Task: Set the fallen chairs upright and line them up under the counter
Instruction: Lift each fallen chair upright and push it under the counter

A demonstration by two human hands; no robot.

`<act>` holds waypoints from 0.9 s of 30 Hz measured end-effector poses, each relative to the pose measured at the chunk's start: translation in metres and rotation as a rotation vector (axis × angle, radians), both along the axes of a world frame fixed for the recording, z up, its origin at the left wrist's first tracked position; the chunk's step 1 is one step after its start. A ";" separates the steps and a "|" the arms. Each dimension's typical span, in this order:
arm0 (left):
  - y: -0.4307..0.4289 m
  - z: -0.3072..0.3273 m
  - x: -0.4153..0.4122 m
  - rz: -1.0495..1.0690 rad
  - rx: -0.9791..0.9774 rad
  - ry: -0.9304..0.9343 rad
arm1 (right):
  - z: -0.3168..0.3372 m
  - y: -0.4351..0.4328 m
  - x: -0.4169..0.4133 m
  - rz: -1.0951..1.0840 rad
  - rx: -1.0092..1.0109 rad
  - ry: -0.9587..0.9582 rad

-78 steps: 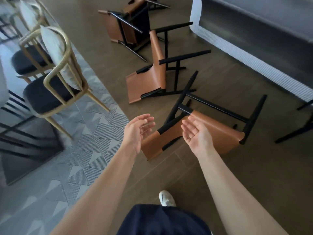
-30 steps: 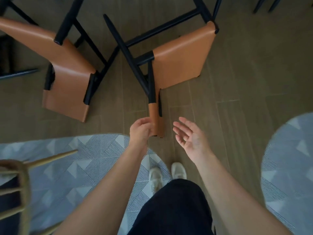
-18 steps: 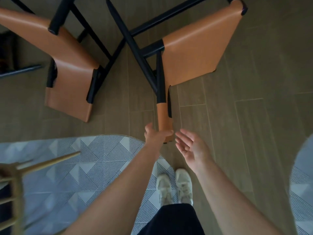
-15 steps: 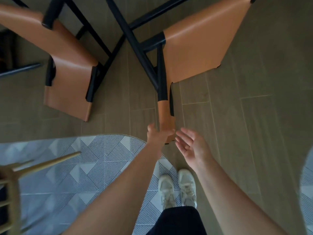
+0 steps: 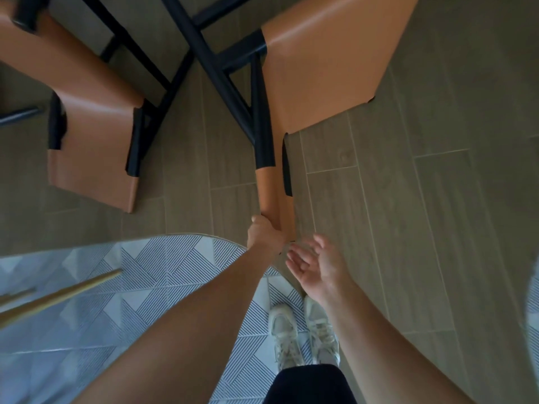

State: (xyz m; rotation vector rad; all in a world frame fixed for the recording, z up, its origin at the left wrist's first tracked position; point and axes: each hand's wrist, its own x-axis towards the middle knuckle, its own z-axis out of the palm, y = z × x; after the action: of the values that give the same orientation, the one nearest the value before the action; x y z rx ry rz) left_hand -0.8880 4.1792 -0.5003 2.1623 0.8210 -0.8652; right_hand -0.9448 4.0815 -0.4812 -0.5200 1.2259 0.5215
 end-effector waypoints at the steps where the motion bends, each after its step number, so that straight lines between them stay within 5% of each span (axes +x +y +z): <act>1: 0.000 0.001 0.002 0.001 -0.003 -0.004 | -0.001 0.001 0.001 -0.018 0.003 0.005; 16: -0.032 0.075 0.025 0.078 -0.199 -0.032 | 0.015 0.007 0.016 -0.320 0.166 0.023; 27: -0.054 0.216 0.054 0.100 -0.372 -0.041 | 0.123 -0.028 0.058 -0.676 0.195 0.022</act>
State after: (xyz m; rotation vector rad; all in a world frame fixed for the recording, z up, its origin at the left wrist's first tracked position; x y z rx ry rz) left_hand -0.8339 4.1250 -0.2845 1.7929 0.6805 -0.8452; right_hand -0.8867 4.0533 -0.3580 0.0794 1.2675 0.0654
